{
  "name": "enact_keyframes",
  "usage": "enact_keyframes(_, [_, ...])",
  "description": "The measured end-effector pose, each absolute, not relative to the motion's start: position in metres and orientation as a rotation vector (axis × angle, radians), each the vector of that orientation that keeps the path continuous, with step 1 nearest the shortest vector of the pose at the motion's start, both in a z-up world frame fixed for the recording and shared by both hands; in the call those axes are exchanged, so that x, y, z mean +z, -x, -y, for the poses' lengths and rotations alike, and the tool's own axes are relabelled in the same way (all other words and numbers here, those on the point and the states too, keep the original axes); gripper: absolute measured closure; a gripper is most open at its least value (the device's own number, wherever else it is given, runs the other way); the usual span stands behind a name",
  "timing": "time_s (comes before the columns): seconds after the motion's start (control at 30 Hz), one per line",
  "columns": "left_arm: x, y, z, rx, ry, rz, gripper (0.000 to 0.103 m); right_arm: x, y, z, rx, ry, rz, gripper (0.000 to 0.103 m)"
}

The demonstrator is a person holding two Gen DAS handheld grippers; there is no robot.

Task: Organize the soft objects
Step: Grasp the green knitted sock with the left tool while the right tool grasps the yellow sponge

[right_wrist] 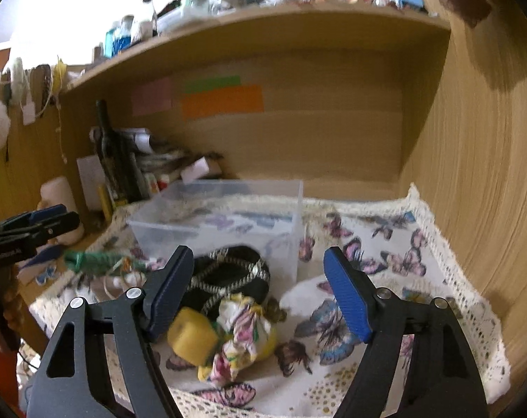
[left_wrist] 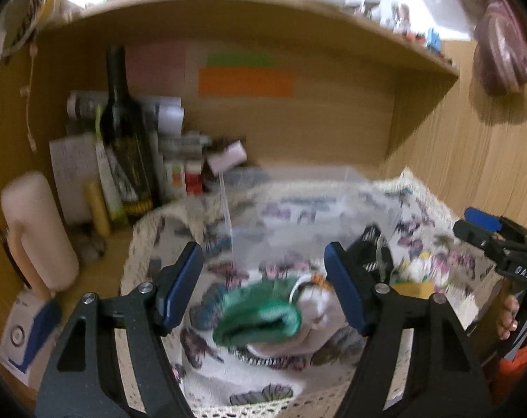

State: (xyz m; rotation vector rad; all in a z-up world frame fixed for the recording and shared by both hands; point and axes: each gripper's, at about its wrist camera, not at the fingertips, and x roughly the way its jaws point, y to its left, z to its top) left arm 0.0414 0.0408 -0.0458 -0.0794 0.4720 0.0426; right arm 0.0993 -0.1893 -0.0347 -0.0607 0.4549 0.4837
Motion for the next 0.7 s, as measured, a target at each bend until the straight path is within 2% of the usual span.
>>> enact_keyframes(0.17, [-0.072, -0.051, -0.036, 0.050, 0.068, -0.556, 0.029, -0.047, -0.096, 0.178, 0.545, 0.070, -0.492, 0.028])
enact_keyframes(0.27, [-0.082, -0.056, -0.039, 0.081, 0.080, -0.580, 0.021, -0.053, -0.097, 0.167, 0.594, 0.083, -0.516, 0.028])
enact_keyframes(0.43, [-0.093, -0.060, -0.051, 0.091, 0.117, -0.601, 0.023, -0.068, -0.101, 0.146, 0.659, 0.160, -0.567, 0.028])
enact_keyframes(0.57, [-0.097, -0.060, -0.051, 0.050, 0.119, -0.619, 0.054, -0.076, -0.103, 0.140, 0.675, 0.204, -0.595, 0.028])
enact_keyframes(0.63, [-0.097, -0.058, -0.049, 0.045, 0.113, -0.609, 0.060, -0.078, -0.103, 0.140, 0.689, 0.212, -0.605, 0.029])
enact_keyframes(0.7, [-0.095, -0.057, -0.046, 0.036, 0.099, -0.606, 0.078, -0.078, -0.101, 0.141, 0.695, 0.222, -0.610, 0.030])
